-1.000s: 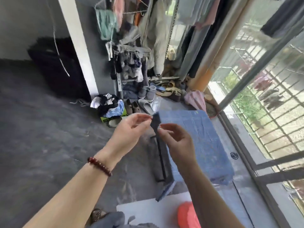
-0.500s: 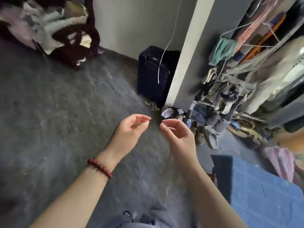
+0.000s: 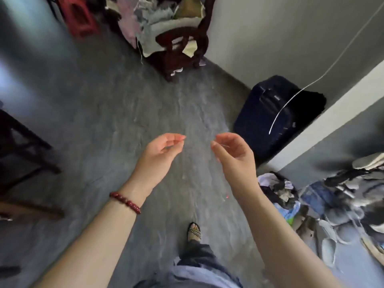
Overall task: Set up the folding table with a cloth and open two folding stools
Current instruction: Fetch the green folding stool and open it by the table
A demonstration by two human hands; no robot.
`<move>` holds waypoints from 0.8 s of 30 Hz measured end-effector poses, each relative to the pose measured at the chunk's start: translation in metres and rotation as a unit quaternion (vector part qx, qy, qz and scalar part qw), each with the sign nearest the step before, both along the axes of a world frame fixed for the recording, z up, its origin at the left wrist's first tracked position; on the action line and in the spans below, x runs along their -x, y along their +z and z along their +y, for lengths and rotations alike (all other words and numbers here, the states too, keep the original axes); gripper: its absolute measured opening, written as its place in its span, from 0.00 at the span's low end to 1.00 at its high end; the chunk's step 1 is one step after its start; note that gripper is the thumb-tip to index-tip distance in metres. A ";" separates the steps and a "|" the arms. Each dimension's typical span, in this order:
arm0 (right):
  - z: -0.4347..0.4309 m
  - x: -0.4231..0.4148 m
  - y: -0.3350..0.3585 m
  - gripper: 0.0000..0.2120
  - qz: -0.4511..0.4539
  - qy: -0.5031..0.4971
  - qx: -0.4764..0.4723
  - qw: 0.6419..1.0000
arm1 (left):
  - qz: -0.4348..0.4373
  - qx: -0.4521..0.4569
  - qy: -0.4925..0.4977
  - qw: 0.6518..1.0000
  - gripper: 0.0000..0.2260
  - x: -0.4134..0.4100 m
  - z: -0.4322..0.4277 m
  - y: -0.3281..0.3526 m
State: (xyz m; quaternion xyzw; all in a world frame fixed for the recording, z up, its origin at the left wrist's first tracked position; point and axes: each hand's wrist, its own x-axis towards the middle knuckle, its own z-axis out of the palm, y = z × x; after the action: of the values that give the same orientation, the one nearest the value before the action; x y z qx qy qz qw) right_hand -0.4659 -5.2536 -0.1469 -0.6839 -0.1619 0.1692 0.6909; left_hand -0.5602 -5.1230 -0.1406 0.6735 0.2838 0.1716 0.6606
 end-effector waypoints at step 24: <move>0.320 -0.175 -0.012 0.05 0.024 0.223 0.051 0.973 | 0.016 -0.003 0.201 0.979 0.04 -0.150 0.275 -0.017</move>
State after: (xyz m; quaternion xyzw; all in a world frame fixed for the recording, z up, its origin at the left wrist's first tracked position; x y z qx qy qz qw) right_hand -0.2912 -4.9340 -0.1590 -0.6604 -0.2852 0.3433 0.6039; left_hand -0.4102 -4.8478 -0.1580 0.6077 0.4234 0.2907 0.6057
